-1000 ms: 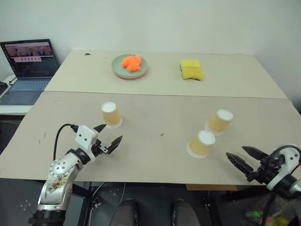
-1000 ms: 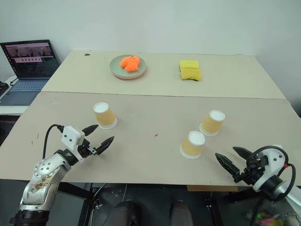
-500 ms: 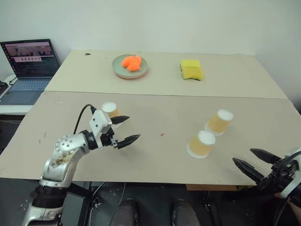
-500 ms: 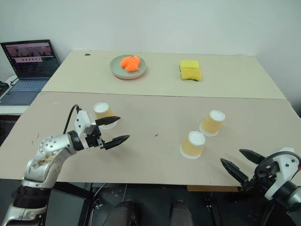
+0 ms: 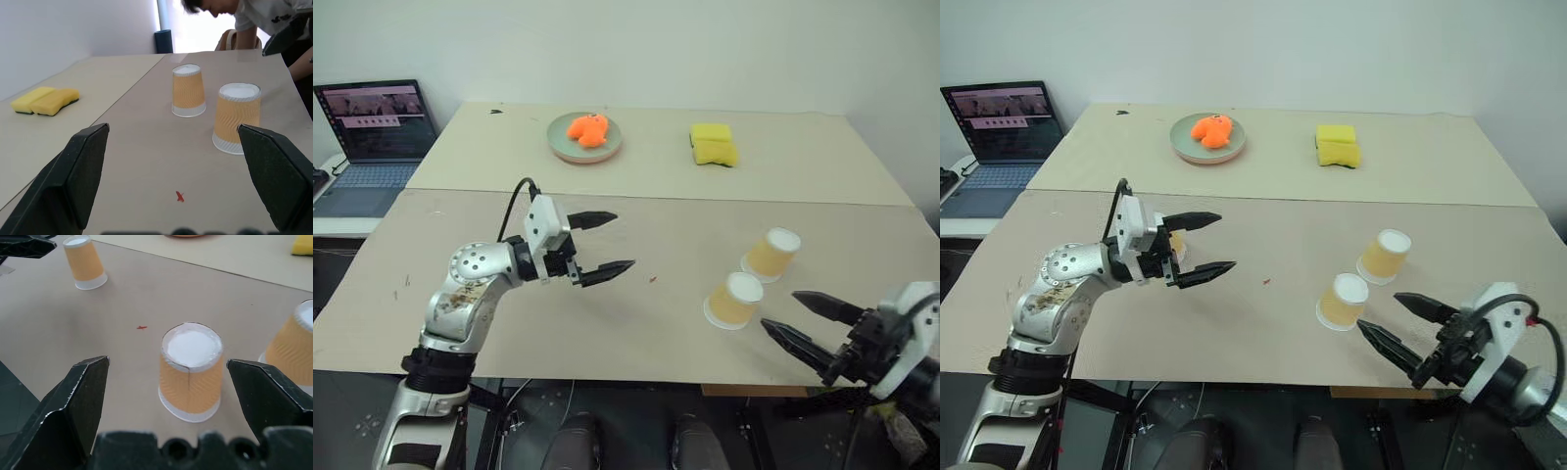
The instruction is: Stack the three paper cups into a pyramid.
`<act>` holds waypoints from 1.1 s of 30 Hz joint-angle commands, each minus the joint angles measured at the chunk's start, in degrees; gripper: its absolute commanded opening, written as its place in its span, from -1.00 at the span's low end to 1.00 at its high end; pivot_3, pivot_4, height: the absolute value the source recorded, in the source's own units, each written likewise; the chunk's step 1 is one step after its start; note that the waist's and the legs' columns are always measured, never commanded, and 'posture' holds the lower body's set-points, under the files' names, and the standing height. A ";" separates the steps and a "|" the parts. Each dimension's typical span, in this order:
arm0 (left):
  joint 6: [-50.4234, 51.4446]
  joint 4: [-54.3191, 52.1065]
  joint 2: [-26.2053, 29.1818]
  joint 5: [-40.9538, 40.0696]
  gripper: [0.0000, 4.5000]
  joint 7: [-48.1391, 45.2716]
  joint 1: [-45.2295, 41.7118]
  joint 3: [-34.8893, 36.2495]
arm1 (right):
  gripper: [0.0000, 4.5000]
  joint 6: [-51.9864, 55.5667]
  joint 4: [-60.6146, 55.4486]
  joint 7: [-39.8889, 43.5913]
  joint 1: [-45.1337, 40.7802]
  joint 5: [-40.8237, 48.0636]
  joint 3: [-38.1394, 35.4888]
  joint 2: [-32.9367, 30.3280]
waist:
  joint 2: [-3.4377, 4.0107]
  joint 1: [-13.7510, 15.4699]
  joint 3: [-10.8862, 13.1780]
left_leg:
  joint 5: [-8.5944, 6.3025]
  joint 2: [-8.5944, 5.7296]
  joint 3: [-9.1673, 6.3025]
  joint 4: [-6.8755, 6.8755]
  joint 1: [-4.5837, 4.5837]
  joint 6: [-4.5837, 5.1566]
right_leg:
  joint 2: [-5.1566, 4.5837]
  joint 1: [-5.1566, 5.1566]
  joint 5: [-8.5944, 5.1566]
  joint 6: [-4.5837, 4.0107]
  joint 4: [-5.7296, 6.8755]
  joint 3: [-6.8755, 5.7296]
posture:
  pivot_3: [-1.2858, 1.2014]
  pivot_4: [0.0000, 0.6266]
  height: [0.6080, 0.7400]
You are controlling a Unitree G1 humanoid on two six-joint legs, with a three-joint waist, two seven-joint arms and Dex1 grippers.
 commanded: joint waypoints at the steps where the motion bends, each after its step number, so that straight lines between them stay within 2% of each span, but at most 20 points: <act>1: 0.05 -1.92 0.49 -0.56 0.99 0.59 0.72 0.91 | 1.00 0.29 -1.79 -0.75 -0.33 1.01 0.37 -0.31 | 0.00 0.01 0.00 | 0.00 0.01 -0.01 -0.01 0.01 0.00 | 0.01 0.00 0.00 0.00 0.00 -0.01 | 0.03 -0.52 -0.01; 15: 1.18 -6.37 5.22 -0.66 0.99 1.46 7.61 2.98 | 1.00 -1.43 5.36 0.89 -7.02 -3.27 6.94 -0.34 | -0.01 0.03 0.01 | 0.00 0.00 -0.10 -0.01 0.05 0.01 | 0.01 0.16 0.00 0.00 -0.11 -0.08 | 0.03 -0.52 -0.01; 18: 1.89 -7.63 5.66 -1.26 0.99 2.17 8.70 3.63 | 1.00 -1.99 6.81 1.65 -6.85 -3.75 4.73 -0.31 | -0.01 0.12 0.01 | 0.00 0.00 -0.14 -0.02 0.05 0.01 | 0.01 0.19 0.00 0.00 -0.13 -0.13 | 0.03 -0.52 -0.01; 21: 2.65 -7.50 5.83 -2.03 0.99 2.67 9.20 4.42 | 1.00 -0.64 7.02 1.04 -7.00 1.28 -2.00 -0.82 | -0.01 0.16 0.02 | 0.00 0.01 -0.15 -0.01 0.08 0.01 | 0.01 0.29 0.00 0.00 -0.15 -0.14 | 0.03 -0.52 -0.01; 24: 2.80 -6.73 5.67 -2.07 0.99 2.64 8.86 4.45 | 1.00 0.66 7.42 0.49 -6.91 4.36 -5.49 -1.14 | -0.01 0.15 0.02 | -0.01 0.02 -0.22 -0.01 0.25 0.01 | 0.01 0.50 0.00 0.00 -0.18 -0.21 | 0.03 -0.52 -0.01; 27: 2.63 -5.76 5.35 -1.96 0.99 2.34 7.72 3.95 | 1.00 0.07 7.21 1.10 -5.18 2.27 -4.52 -0.93 | -0.02 0.12 0.02 | -0.01 0.04 -0.24 -0.05 0.45 0.02 | 0.01 0.69 -0.01 0.00 -0.24 -0.24 | 0.03 -0.52 -0.01; 33: 2.82 -4.14 4.72 -2.28 0.99 2.18 5.06 3.85 | 1.00 -3.78 8.52 1.88 -3.77 -5.11 2.80 2.19 | -0.02 0.06 0.02 | -0.01 0.02 -0.23 -0.05 0.46 0.02 | 0.01 0.70 0.00 0.00 -0.25 -0.22 | 0.03 -0.52 -0.01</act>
